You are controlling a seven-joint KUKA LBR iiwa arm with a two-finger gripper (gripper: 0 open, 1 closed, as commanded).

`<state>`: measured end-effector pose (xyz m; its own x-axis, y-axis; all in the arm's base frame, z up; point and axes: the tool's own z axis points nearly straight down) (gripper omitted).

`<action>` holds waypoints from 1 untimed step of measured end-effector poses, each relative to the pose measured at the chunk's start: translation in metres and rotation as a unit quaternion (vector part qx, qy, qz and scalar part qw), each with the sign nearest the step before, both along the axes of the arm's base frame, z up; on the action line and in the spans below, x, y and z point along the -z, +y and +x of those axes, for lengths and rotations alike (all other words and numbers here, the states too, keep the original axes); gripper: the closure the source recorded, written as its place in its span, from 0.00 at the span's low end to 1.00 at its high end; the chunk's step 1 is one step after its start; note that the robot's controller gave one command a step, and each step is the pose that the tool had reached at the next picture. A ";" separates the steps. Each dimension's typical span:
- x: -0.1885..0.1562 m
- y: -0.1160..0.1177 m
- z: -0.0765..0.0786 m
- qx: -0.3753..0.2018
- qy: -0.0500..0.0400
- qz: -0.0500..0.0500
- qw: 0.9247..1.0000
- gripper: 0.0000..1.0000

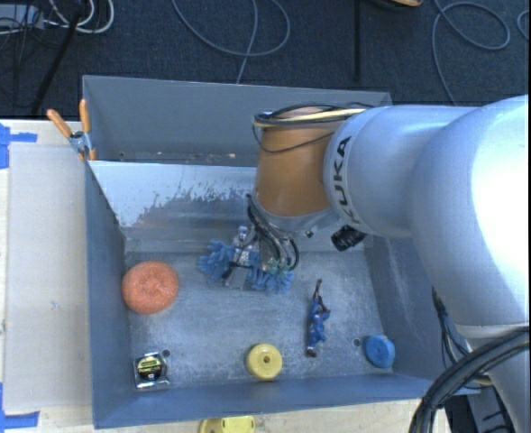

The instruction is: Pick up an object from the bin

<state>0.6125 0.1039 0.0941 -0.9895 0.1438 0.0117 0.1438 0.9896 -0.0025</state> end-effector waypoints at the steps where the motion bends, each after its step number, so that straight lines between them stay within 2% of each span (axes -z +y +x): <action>1: -0.023 0.000 0.002 0.000 -0.005 0.001 1.000 1.00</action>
Offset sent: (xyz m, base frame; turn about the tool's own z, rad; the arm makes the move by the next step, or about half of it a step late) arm 0.0001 -0.0001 0.0165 -0.0001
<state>0.6148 0.1041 0.1168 -0.9897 0.1435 0.0025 0.1435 0.9897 0.0000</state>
